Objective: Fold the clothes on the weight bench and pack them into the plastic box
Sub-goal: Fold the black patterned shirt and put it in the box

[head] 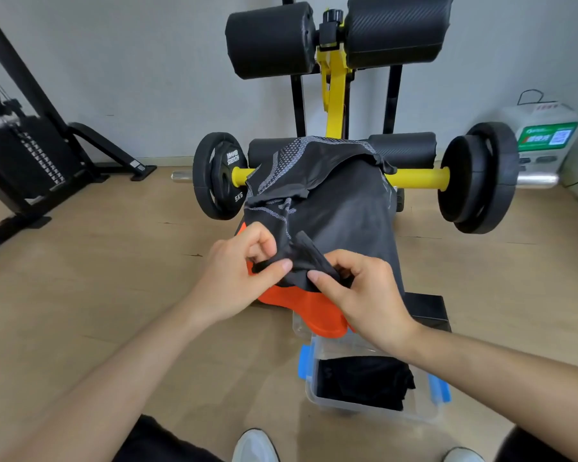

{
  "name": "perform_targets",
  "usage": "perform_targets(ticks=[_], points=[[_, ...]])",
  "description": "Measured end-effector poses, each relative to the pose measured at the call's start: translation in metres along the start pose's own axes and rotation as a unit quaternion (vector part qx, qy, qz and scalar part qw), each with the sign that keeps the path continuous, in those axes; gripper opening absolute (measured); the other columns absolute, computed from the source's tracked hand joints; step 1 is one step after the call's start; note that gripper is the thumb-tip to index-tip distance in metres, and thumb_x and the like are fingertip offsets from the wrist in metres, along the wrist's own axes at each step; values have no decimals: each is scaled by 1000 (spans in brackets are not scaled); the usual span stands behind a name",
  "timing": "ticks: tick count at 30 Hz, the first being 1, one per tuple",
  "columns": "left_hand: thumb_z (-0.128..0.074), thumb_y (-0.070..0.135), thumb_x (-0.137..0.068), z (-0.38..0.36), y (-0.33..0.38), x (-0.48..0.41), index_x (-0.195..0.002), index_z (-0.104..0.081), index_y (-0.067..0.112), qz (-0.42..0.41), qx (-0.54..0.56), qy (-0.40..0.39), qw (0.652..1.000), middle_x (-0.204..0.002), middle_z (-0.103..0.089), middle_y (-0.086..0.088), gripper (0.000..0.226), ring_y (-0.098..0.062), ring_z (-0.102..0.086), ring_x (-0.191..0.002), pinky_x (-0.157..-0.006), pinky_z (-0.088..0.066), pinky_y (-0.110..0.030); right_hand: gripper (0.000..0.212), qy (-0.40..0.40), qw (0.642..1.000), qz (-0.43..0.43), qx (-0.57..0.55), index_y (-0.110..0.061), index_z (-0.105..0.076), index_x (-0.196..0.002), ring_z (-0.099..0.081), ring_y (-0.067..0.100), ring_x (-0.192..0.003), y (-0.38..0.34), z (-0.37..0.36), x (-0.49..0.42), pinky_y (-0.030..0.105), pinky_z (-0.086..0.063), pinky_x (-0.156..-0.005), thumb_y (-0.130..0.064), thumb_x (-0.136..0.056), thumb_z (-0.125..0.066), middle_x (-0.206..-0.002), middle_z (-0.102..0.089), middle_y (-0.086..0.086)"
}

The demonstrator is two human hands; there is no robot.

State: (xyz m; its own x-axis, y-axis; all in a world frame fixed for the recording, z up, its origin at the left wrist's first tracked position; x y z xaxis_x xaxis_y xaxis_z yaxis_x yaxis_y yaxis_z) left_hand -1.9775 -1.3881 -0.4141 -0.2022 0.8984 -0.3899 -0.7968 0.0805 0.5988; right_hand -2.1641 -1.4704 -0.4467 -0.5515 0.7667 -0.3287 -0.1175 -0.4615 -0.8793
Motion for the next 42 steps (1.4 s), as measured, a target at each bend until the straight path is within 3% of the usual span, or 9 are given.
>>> perform_targets(ticks=[4,6,9,12,15,20,24,31,42], points=[[-72,53,-77,-10,7,2,-115,-65,35,-39,6,-87,995,-94,-68,9,42,-16,-64,-91,-82,-51,-40,3,-26,1000,6,-12,-14,-74,-84,-59,4,-54,-2,9,-2,9,-37,-49,-16,-86,-75,-65,-67,-11],[-72,50,-80,-14,11,0,-111,-72,38,-30,42,-78,996,-97,-66,9,33,-17,-64,-96,-83,-50,-29,4,-34,999,5,-19,-12,-75,-87,-59,2,-52,-2,10,-2,8,-38,-47,-15,-84,-77,-65,-66,-11],[-76,28,-86,-16,18,-4,-89,-77,24,-33,73,-36,996,-87,-68,9,6,-11,-66,-86,-74,-48,-23,11,-47,998,10,-26,-16,-74,-89,-60,4,-57,-3,11,-1,10,-42,-53,-14,-81,-80,-69,-68,-5],[-75,9,-87,-16,20,-5,-80,-74,18,18,154,-58,986,-66,-69,13,11,4,-59,-63,-63,-41,-9,23,-53,998,-5,-26,-20,-71,-95,-59,4,-60,3,13,0,14,-43,-58,-14,-77,-83,-77,-69,0],[-74,24,-86,-11,14,-7,-84,-77,11,56,223,-13,973,-75,-73,-8,13,-6,-59,-72,-69,-47,-23,21,-76,997,-14,26,-19,-70,-96,-58,3,-55,14,16,2,18,-43,-57,-16,-79,-82,-76,-68,-4],[-68,31,-84,0,8,-14,-99,-76,8,130,342,97,926,-100,-77,-10,29,-19,-71,-94,-88,-56,-35,17,-20,986,43,157,-22,-70,-94,-60,6,-78,29,25,-1,29,-50,-75,-17,-79,-78,-83,-65,-13],[-61,26,-97,5,2,-22,-110,-72,4,148,375,151,903,-114,-73,-16,28,-27,-67,-113,-103,-51,-45,15,35,967,87,236,-20,-70,-91,-55,14,-79,38,40,-11,28,-45,-70,-14,-78,-77,-81,-58,-9],[-58,25,-100,3,-1,-31,-111,-72,9,180,383,199,884,-115,-74,-8,24,-24,-67,-116,-104,-51,-45,11,70,985,-27,154,-20,-65,-79,-68,11,-78,55,86,-47,28,-51,-74,-16,-87,-71,-76,-69,-9],[-66,36,-95,-12,-21,-55,-92,-75,23,250,353,233,871,-108,-76,-3,16,-24,-70,-109,-101,-53,-49,17,-96,982,-31,161,-19,-73,-81,-51,4,-56,55,151,-68,21,-42,-57,-25,-73,-87,-60,-61,-5]])
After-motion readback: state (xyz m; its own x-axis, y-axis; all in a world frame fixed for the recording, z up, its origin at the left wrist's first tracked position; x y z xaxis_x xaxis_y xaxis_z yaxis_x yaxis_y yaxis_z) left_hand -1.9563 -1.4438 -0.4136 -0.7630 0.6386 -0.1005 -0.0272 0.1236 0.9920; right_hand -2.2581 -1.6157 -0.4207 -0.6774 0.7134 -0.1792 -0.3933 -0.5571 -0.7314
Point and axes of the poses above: each hand's wrist, its own x-axis away from the middle knuckle, its own z-axis out of the back of the hand, y = z × x, the point moved 2 cm from there along -x, towards the middle knuckle
